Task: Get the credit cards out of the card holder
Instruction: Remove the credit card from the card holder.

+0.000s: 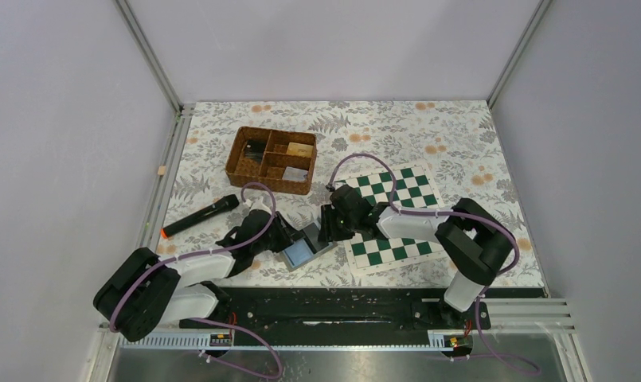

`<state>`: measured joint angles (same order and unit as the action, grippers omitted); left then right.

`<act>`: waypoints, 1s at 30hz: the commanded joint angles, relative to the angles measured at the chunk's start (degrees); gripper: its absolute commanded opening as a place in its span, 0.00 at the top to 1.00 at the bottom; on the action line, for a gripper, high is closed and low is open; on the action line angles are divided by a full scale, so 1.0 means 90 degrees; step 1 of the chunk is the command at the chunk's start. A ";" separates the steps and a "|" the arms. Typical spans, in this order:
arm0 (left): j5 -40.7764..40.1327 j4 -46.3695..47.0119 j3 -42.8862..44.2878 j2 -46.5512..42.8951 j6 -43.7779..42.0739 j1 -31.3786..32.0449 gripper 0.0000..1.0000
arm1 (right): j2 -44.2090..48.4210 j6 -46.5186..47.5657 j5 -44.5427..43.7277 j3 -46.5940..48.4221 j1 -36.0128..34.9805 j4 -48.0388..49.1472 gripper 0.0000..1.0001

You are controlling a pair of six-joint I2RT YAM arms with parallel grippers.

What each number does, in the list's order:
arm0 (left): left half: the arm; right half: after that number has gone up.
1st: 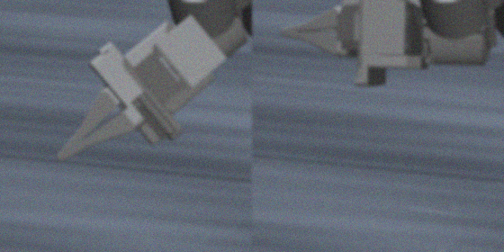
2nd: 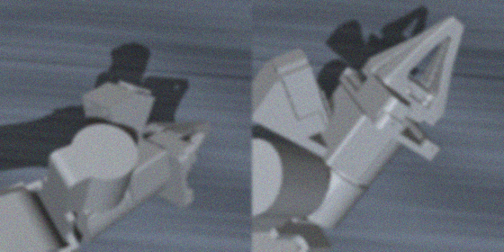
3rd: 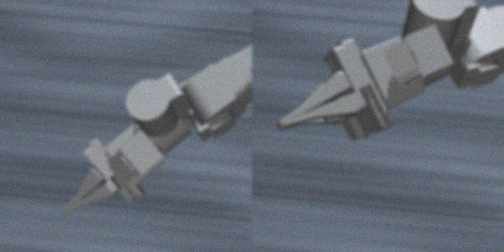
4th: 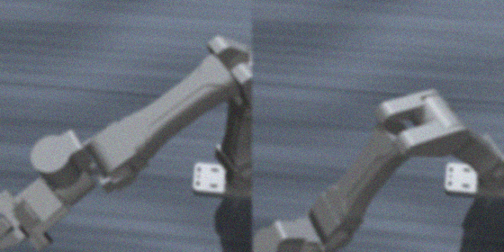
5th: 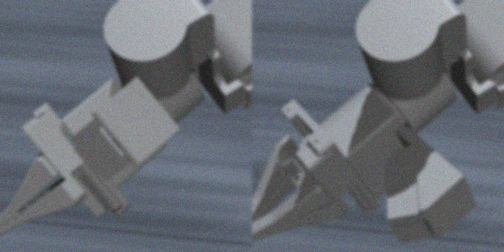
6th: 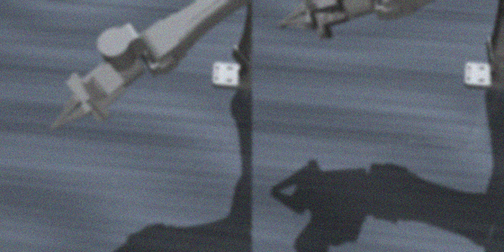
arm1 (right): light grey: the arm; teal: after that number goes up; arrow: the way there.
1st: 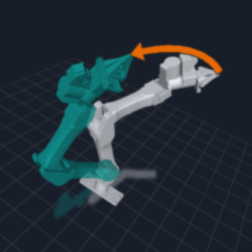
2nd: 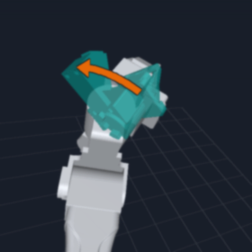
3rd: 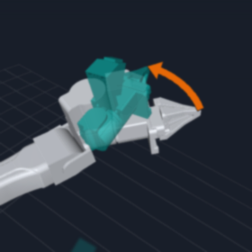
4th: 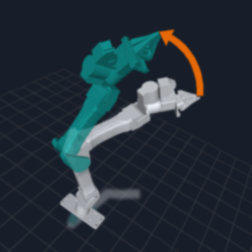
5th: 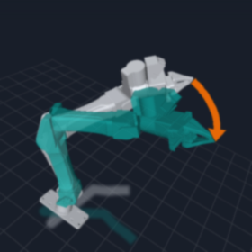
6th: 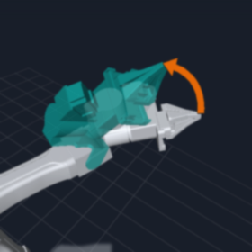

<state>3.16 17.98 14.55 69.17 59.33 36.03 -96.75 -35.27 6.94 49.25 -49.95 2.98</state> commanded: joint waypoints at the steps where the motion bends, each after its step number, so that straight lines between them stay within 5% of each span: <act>1: -0.0304 0.0220 -0.0116 0.0064 -0.0011 0.0039 0.73 | -0.0175 0.0250 -0.0279 0.0175 0.0043 -0.0243 0.57; 16: -0.0381 0.1161 -0.0295 0.0510 -0.0133 0.0044 0.73 | -0.0412 0.0271 -0.0180 0.0230 0.0130 -0.0400 0.64; 30: -0.0740 0.0124 -0.0265 -0.0502 -0.0460 0.0047 0.74 | -0.0613 -0.0305 0.0448 -0.0340 0.0170 0.0545 0.81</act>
<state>-1.26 20.82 12.60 67.94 57.19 36.29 -99.92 -35.51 8.78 49.41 -48.53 6.31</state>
